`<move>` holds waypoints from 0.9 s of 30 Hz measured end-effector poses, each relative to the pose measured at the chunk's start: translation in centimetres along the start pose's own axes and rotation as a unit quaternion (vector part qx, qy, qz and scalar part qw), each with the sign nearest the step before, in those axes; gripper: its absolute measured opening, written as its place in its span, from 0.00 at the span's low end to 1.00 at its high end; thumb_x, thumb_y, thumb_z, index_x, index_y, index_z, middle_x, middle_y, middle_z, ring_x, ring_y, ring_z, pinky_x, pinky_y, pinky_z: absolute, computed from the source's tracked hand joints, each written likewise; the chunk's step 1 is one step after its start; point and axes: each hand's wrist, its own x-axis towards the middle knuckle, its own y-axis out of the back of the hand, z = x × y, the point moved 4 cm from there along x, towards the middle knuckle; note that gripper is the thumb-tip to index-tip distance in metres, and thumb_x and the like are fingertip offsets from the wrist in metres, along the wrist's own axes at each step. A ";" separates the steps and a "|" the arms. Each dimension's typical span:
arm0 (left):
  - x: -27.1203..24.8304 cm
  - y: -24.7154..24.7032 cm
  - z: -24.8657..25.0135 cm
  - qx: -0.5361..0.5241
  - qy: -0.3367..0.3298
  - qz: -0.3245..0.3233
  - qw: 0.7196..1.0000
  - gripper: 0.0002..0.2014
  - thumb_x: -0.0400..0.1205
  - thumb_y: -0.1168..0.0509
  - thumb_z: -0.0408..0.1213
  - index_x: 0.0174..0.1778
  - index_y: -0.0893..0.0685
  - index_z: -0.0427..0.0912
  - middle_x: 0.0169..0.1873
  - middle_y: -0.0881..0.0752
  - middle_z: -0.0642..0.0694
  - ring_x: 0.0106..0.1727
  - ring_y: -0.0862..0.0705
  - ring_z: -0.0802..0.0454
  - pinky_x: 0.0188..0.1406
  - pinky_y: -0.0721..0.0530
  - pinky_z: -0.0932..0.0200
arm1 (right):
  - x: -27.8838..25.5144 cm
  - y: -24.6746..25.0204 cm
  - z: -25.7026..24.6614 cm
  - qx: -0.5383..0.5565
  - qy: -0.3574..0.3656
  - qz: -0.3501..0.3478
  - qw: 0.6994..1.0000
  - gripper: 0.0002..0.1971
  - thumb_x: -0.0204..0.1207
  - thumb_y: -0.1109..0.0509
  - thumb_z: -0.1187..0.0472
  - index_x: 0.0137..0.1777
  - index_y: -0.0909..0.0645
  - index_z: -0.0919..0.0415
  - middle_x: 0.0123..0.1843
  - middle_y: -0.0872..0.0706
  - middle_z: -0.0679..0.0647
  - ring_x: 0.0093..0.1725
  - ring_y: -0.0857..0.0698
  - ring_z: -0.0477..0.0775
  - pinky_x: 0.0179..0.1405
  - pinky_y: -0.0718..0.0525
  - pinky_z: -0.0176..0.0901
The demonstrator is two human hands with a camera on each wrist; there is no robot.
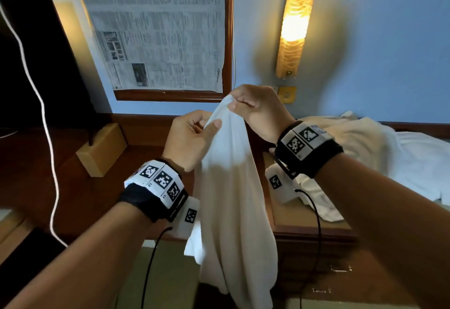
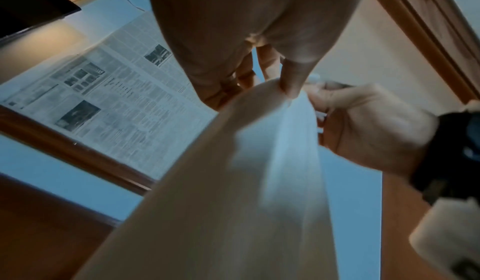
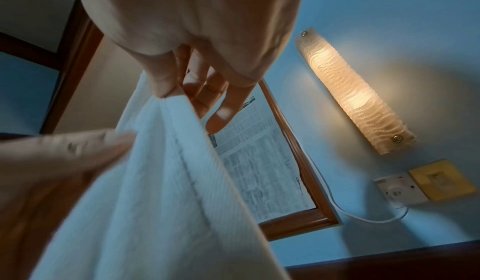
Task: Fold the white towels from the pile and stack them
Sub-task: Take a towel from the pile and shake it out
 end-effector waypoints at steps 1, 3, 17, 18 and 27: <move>-0.5 -0.6 -0.6 -0.002 0.007 0.007 1.000 0.13 0.84 0.30 0.31 0.38 0.21 0.25 0.29 0.26 0.42 0.28 0.31 0.54 0.26 0.33 0.63 | 0.2 0.9 -0.2 0.014 -0.004 0.016 1.000 0.04 0.77 0.30 0.65 0.41 0.17 0.62 0.36 0.18 0.62 0.36 0.22 0.55 0.40 0.23 0.45; -2.0 -2.1 -2.1 -0.004 0.030 -0.005 1.000 0.15 0.84 0.30 0.31 0.33 0.24 0.33 0.26 0.28 0.47 0.26 0.32 0.59 0.26 0.33 0.65 | 0.5 3.0 -0.5 0.042 -0.007 0.058 0.997 0.09 0.79 0.29 0.65 0.41 0.17 0.50 0.37 0.17 0.57 0.38 0.21 0.53 0.42 0.22 0.42; -3.0 -4.8 -8.3 0.135 0.077 -0.074 0.985 0.21 0.75 0.36 0.54 0.29 0.19 0.38 0.24 0.20 0.47 0.29 0.26 0.53 0.31 0.29 0.52 | -3.1 5.1 3.4 -0.040 -0.060 -0.028 0.997 0.07 0.77 0.26 0.67 0.45 0.13 0.53 0.44 0.16 0.43 0.42 0.17 0.50 0.47 0.21 0.41; -2.3 -4.8 -7.4 0.144 0.068 -0.083 0.984 0.20 0.74 0.37 0.52 0.30 0.17 0.36 0.26 0.17 0.44 0.30 0.23 0.50 0.32 0.25 0.51 | -3.9 3.9 3.4 -0.074 -0.040 -0.091 0.992 0.04 0.76 0.25 0.67 0.47 0.12 0.58 0.46 0.15 0.46 0.45 0.17 0.46 0.50 0.21 0.39; -0.2 -2.5 -3.4 0.071 0.012 -0.044 0.996 0.08 0.78 0.29 0.38 0.35 0.12 0.39 0.31 0.12 0.49 0.34 0.20 0.56 0.38 0.22 0.58 | -5.6 -2.2 3.3 -0.130 -0.001 -0.149 0.980 0.08 0.73 0.30 0.60 0.46 0.11 0.61 0.43 0.14 0.52 0.44 0.19 0.48 0.46 0.26 0.35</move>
